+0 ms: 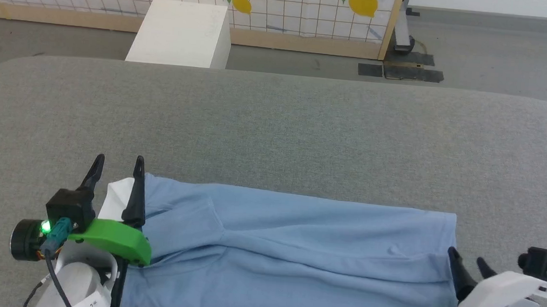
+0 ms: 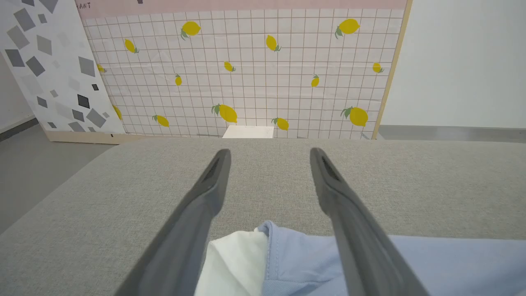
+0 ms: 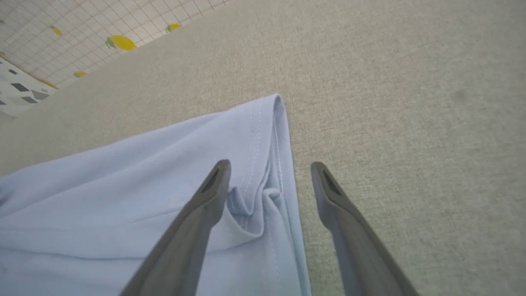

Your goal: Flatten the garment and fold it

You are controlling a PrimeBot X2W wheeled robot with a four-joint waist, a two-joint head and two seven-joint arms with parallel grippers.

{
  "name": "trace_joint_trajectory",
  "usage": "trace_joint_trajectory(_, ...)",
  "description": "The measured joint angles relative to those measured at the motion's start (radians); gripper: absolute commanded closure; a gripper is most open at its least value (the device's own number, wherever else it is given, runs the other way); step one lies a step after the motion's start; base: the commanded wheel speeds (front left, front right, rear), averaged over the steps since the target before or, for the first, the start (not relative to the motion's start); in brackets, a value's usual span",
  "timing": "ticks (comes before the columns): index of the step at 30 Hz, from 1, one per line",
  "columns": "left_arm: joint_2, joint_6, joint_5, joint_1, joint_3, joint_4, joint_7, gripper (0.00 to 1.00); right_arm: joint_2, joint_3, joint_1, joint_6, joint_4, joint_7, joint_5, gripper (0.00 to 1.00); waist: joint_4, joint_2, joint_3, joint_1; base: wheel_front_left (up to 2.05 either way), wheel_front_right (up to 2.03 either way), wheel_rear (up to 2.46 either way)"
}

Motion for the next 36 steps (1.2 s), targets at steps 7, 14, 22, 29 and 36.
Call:
trace_joint_trajectory(7, -0.046, -0.014, 0.025, -0.014, 0.034, 0.047, 0.0, 0.0, 0.0, -0.007, -0.099, 0.0, 0.178, 0.142, -0.055, 0.0, -0.008, 0.0, -0.001, 0.0, 0.0, 0.0, 0.0)
trace_joint_trajectory(14, -0.061, -0.031, 0.052, -0.026, 0.042, 0.072, -0.003, 0.0, -0.021, 0.033, -0.154, 0.0, 0.23, 0.295, -0.055, 0.12, 0.0, 0.0, 0.001, 0.0, 0.0, 0.0, 0.0)
trace_joint_trajectory(22, -0.068, -0.047, 0.064, -0.026, 0.064, 0.085, -0.003, 0.0, -0.003, 0.035, -0.139, 0.0, 0.185, 0.295, -0.07, 1.0, -0.001, 0.0, 0.002, 0.0, 0.0, 0.0, 0.0)
trace_joint_trajectory(29, -0.085, -0.056, 0.068, -0.025, 0.073, 0.09, -0.003, 0.0, 0.012, -0.128, -0.115, 0.001, 0.138, 0.22, -0.211, 1.0, 0.003, 0.0, 0.001, 0.0, 0.0, 0.0, 0.0)
trace_joint_trajectory(36, -0.092, -0.065, 0.072, -0.024, 0.082, 0.09, -0.003, 0.0, 0.007, -0.342, -0.111, 0.001, 0.074, 0.142, -0.407, 1.0, 0.007, 0.0, 0.013, 0.0, 0.0, 0.0, 0.0)
